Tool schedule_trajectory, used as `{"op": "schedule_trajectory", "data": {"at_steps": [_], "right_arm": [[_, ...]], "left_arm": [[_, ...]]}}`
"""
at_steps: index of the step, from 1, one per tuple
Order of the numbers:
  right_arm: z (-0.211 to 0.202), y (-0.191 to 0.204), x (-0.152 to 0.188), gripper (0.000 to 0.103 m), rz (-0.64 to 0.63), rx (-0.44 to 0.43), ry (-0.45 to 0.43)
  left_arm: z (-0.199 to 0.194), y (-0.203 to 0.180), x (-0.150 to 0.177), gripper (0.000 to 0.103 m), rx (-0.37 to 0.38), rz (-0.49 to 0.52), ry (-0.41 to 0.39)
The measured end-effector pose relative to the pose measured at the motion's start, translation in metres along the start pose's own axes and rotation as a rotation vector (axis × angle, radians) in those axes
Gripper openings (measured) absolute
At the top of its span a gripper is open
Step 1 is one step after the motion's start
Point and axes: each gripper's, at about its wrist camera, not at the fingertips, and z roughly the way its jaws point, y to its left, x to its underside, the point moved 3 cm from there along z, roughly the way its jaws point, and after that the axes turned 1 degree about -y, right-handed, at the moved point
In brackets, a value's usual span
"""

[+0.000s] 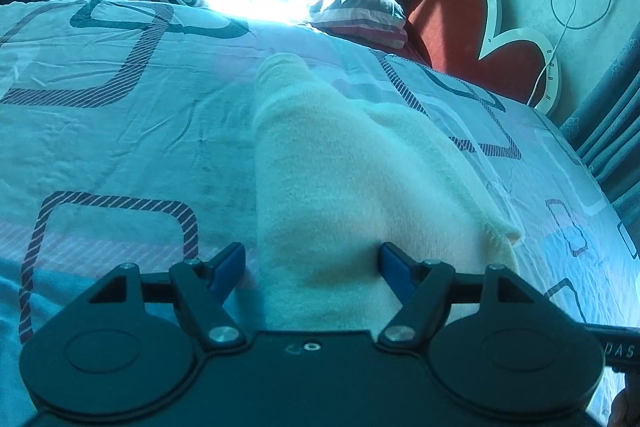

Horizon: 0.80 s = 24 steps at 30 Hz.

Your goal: Fold small clothes

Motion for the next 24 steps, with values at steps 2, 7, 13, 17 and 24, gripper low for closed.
{"op": "schedule_trajectory", "data": {"at_steps": [2,7,13,17,24], "right_arm": [[0.000,0.001,0.010,0.009,-0.030,0.041,0.016],[-0.007,0.003,0.007,0.008,-0.080,0.076,-0.006],[-0.011,0.007,-0.037,0.051,-0.049,0.043,-0.128],[0.006,0.019,-0.066,0.051,-0.071,0.035,-0.158],[0.060,0.008,-0.105,0.051,0.005,0.058,-0.159]], "left_arm": [[0.001,-0.001,0.001,0.072,-0.002,0.016,0.008],[-0.002,-0.002,-0.002,0.071,0.002,0.023,0.013],[-0.007,0.001,-0.022,0.071,0.043,-0.042,-0.005],[-0.001,0.009,-0.040,0.071,0.050,-0.106,-0.023],[0.020,0.033,-0.066,0.071,0.030,-0.196,-0.033]]}}
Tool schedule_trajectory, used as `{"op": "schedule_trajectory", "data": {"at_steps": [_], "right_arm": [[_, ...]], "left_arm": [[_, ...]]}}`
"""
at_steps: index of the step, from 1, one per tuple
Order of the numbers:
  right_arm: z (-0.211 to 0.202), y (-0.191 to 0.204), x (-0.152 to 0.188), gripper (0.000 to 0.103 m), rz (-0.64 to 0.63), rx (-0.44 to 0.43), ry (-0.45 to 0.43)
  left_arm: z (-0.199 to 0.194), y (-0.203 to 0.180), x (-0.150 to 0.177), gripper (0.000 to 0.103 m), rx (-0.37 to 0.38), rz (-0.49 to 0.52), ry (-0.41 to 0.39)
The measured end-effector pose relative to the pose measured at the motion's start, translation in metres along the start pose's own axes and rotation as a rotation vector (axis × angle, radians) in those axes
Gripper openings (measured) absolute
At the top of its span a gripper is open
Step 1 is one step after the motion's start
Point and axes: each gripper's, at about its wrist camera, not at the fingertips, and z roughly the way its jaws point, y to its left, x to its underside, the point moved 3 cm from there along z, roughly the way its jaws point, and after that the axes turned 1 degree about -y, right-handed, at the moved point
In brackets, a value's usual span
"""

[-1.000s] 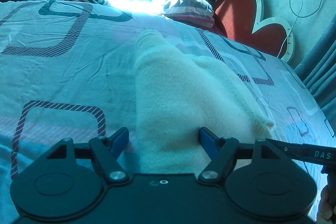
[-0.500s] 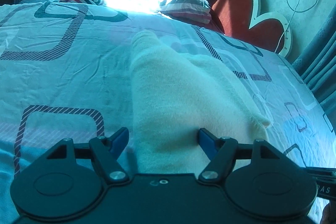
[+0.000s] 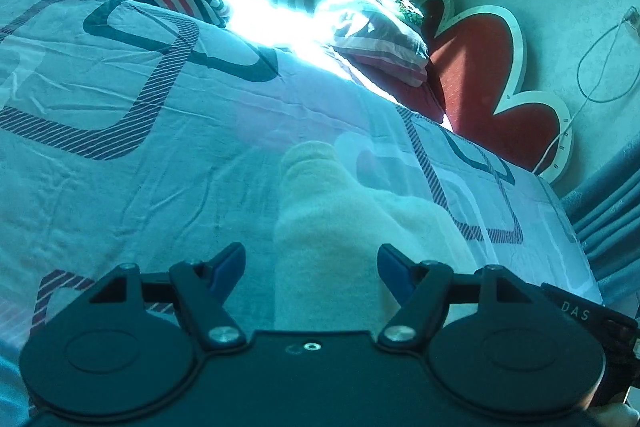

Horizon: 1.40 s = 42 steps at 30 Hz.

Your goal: Fold small clothes

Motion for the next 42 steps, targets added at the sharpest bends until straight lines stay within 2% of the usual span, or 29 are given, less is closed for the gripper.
{"op": "schedule_trajectory", "data": {"at_steps": [5,6,7,9,12,14,15,16,21,24,29,31,33,35,39,42], "right_arm": [[0.028,-0.012,-0.011,0.049,0.071,-0.007,0.020],[0.029,-0.011,-0.011,0.025,0.061,-0.018,0.023],[0.028,-0.010,-0.011,0.010,0.045,-0.014,0.024],[0.019,-0.005,-0.010,0.006,0.003,-0.015,-0.017],[0.000,-0.005,-0.005,0.005,-0.056,0.024,-0.096],[0.012,-0.011,0.005,0.005,-0.092,0.090,-0.049],[0.021,-0.013,0.009,0.005,-0.091,0.089,-0.010],[0.024,-0.014,0.010,0.006,-0.094,0.081,-0.010],[0.012,-0.011,-0.006,0.006,-0.049,0.067,-0.086],[0.007,-0.001,-0.014,0.006,-0.095,0.076,-0.121],[0.026,0.017,-0.019,0.007,-0.167,0.100,-0.117],[0.041,0.024,-0.013,0.007,-0.227,0.127,-0.078],[0.057,0.021,-0.005,0.007,-0.270,0.187,-0.042],[0.066,0.014,0.001,0.006,-0.314,0.244,-0.044],[0.070,0.014,0.001,0.006,-0.329,0.250,-0.026],[0.061,0.012,-0.002,0.007,-0.308,0.218,-0.020]], "left_arm": [[0.019,0.011,-0.007,0.070,0.027,-0.053,0.022],[0.022,0.012,-0.007,0.070,0.026,-0.052,0.025],[0.024,0.011,-0.006,0.070,0.029,-0.053,0.028],[0.028,0.011,-0.007,0.070,0.040,-0.054,0.032],[0.030,0.006,-0.006,0.068,0.061,-0.044,0.033],[0.035,0.003,-0.004,0.072,0.062,-0.026,0.042],[0.038,0.002,-0.002,0.072,0.052,-0.015,0.043],[0.040,0.000,0.000,0.073,0.038,-0.003,0.034],[0.039,-0.004,-0.003,0.071,0.015,0.002,0.018],[0.041,-0.004,-0.007,0.071,0.004,-0.003,0.005],[0.052,-0.005,-0.013,0.072,-0.014,-0.005,0.001],[0.055,-0.006,-0.014,0.071,-0.024,-0.001,-0.001],[0.057,-0.008,-0.014,0.071,-0.036,0.013,-0.007],[0.058,-0.009,-0.013,0.073,-0.041,0.036,-0.015],[0.057,-0.010,-0.013,0.073,-0.046,0.043,-0.011],[0.048,-0.012,-0.013,0.073,-0.077,0.022,-0.007]]}}
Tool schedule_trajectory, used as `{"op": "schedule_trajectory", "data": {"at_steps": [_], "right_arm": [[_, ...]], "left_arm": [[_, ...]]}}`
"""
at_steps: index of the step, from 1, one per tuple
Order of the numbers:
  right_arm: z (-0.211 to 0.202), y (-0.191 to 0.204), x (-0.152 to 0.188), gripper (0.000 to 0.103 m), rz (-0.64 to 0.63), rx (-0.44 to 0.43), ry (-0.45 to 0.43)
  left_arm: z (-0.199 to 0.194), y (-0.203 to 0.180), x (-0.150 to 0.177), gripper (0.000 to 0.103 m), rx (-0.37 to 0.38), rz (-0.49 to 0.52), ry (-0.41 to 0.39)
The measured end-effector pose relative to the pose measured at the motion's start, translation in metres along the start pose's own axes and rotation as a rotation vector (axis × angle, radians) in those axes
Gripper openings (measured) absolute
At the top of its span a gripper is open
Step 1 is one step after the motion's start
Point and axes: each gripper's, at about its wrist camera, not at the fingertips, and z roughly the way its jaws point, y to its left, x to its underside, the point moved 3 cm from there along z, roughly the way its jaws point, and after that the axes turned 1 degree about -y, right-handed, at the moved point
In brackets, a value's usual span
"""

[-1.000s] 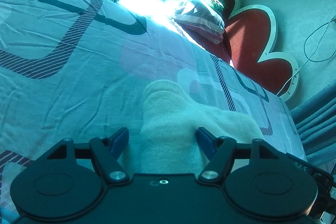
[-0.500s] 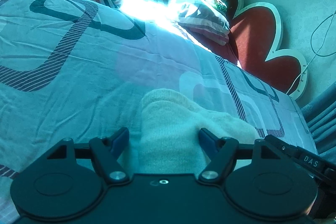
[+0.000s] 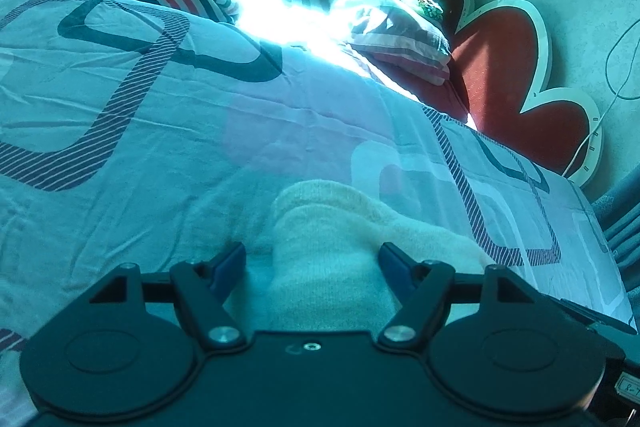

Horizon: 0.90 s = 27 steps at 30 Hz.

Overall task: Fold small clothes
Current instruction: 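Move both grippers to the end of the folded cream sweater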

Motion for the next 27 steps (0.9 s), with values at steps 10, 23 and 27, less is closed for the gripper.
{"op": "schedule_trajectory", "data": {"at_steps": [10,23,27], "right_arm": [[-0.064,0.007,0.003,0.008,0.056,-0.093,-0.073],[-0.068,-0.002,0.048,0.049,0.092,-0.084,0.010],[-0.084,-0.003,0.045,0.049,0.091,-0.076,-0.009]], "left_arm": [[-0.038,-0.014,0.019,0.071,-0.024,0.077,-0.005],[-0.051,-0.013,0.056,0.073,-0.010,0.070,0.053],[-0.070,-0.016,0.056,0.071,-0.017,0.099,0.033]]}}
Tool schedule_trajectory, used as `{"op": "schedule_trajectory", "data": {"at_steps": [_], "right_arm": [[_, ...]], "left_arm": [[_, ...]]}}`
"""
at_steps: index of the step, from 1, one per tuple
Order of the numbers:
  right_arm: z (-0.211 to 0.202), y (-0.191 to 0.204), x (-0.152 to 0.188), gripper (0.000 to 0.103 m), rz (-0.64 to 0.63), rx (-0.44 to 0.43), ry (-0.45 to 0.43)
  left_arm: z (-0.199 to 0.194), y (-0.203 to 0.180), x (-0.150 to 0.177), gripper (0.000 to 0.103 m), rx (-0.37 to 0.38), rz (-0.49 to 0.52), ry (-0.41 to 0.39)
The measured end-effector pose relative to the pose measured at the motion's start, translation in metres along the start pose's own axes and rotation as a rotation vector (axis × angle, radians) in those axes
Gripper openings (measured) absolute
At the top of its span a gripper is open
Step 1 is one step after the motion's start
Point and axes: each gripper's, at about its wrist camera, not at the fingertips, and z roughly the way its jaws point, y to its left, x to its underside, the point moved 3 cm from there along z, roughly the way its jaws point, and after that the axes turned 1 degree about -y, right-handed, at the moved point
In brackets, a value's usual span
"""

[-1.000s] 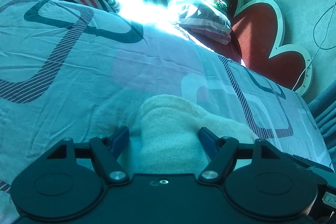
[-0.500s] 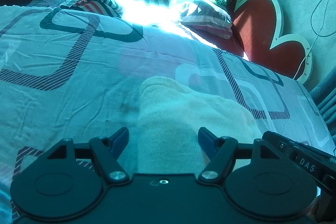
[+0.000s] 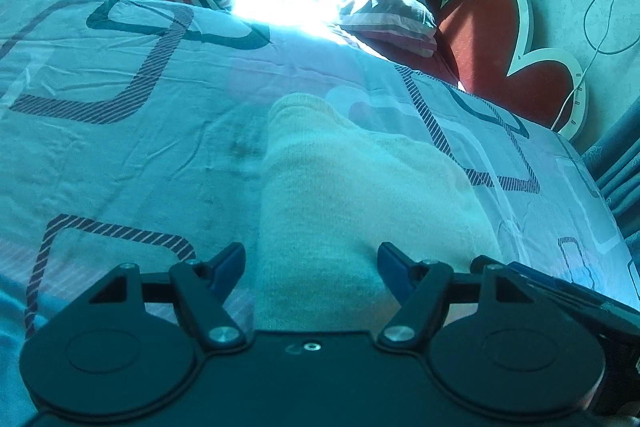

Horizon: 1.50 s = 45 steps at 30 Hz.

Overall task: Fold small clothes
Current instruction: 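Move both grippers to the end of the folded cream sweater, then grasp the sweater end with the left gripper while the right gripper grasps it too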

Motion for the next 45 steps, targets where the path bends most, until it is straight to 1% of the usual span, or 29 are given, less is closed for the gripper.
{"op": "schedule_trajectory", "data": {"at_steps": [3,6,8,9,10,12,13,15,17,20,22,23,25,29,34,42,45], "right_arm": [[-0.021,0.001,0.005,0.049,-0.003,-0.033,-0.014],[-0.041,0.004,0.017,0.049,-0.004,-0.061,-0.013],[-0.051,0.005,0.027,0.044,-0.007,-0.074,-0.002],[-0.055,0.006,0.032,0.038,-0.011,-0.079,0.006],[-0.059,0.008,0.039,0.037,-0.020,-0.082,0.016],[-0.064,0.010,0.051,0.037,-0.039,-0.080,0.031],[-0.068,0.011,0.059,0.036,-0.044,-0.081,0.037],[-0.073,0.012,0.070,0.036,-0.047,-0.085,0.050],[-0.075,0.012,0.080,0.036,-0.062,-0.080,0.063],[-0.066,0.007,0.094,0.035,-0.085,-0.016,0.106],[-0.064,-0.002,0.095,0.035,-0.019,-0.030,0.120],[-0.065,-0.002,0.095,0.035,-0.016,-0.027,0.122],[-0.069,0.000,0.096,0.035,-0.048,-0.013,0.116],[-0.072,0.000,0.102,0.035,-0.043,0.001,0.115],[-0.071,-0.002,0.101,0.035,0.019,0.017,0.126],[-0.075,0.007,0.098,0.035,0.022,0.067,0.116],[-0.084,0.009,0.088,0.035,0.054,0.068,0.083]], "left_arm": [[-0.016,0.003,0.008,0.071,0.003,0.024,-0.011],[-0.027,0.011,0.024,0.071,0.005,0.016,0.009],[-0.033,0.015,0.036,0.070,0.005,0.010,0.026],[-0.035,0.016,0.043,0.070,0.004,0.009,0.034],[-0.036,0.017,0.050,0.070,0.004,0.009,0.045],[-0.037,0.019,0.064,0.071,0.006,0.005,0.070],[-0.038,0.019,0.069,0.072,0.007,0.003,0.071],[-0.041,0.015,0.079,0.072,0.001,0.032,0.056],[-0.043,0.010,0.085,0.072,-0.007,0.052,0.057],[-0.045,0.006,0.089,0.072,-0.007,0.059,0.062],[-0.046,0.004,0.091,0.072,-0.014,0.073,0.066],[-0.046,0.003,0.091,0.072,-0.016,0.075,0.070],[-0.047,0.003,0.091,0.072,-0.016,0.075,0.077],[-0.046,0.004,0.091,0.072,-0.010,0.077,0.078],[-0.046,0.005,0.092,0.073,0.005,0.088,0.081],[-0.046,0.007,0.085,0.074,0.048,0.111,0.119],[-0.049,0.009,0.079,0.074,0.071,0.108,0.118]]}}
